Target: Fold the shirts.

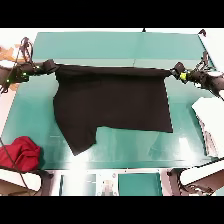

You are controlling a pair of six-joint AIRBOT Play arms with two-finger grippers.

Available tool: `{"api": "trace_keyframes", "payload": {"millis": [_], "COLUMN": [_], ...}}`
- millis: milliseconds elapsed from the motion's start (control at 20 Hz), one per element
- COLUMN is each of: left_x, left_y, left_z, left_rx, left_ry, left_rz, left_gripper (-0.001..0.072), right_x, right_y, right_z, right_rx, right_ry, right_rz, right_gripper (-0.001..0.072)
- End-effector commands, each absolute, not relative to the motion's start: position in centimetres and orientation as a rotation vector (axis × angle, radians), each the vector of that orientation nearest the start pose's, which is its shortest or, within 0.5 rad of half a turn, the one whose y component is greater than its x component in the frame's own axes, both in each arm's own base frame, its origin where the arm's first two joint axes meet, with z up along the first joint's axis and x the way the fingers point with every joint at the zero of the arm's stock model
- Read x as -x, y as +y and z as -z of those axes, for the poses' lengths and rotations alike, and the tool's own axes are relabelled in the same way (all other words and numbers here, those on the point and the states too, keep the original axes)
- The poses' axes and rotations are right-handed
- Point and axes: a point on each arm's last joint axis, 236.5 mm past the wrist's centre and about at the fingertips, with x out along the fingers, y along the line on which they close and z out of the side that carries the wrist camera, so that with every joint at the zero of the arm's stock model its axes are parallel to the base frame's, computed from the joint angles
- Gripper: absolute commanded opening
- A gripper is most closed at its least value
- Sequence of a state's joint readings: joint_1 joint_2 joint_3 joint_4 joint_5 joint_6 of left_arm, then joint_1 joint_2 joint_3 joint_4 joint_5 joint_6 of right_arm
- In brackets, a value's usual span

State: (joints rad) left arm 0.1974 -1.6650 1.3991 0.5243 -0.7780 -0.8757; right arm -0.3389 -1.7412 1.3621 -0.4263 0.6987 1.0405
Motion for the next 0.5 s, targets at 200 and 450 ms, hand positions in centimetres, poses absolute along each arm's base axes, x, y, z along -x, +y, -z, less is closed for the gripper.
{"api": "trace_keyframes", "payload": {"millis": [200,450], "left_x": [-50.6,-47.0], "left_y": [-3.2,-3.5], "left_z": [1.9,3.6], "left_rx": [0.356,0.313], "left_ry": [1.050,1.210], "left_rz": [0.402,0.439], "left_gripper": [0.0019,0.0019], "right_x": [-49.8,-44.9], "right_y": [-4.7,-4.6], "right_z": [4.4,7.5], "right_rx": [-0.725,-0.689], "right_ry": [1.047,1.178], "right_rz": [-0.151,-0.090], "right_gripper": [0.0014,0.0015]}}
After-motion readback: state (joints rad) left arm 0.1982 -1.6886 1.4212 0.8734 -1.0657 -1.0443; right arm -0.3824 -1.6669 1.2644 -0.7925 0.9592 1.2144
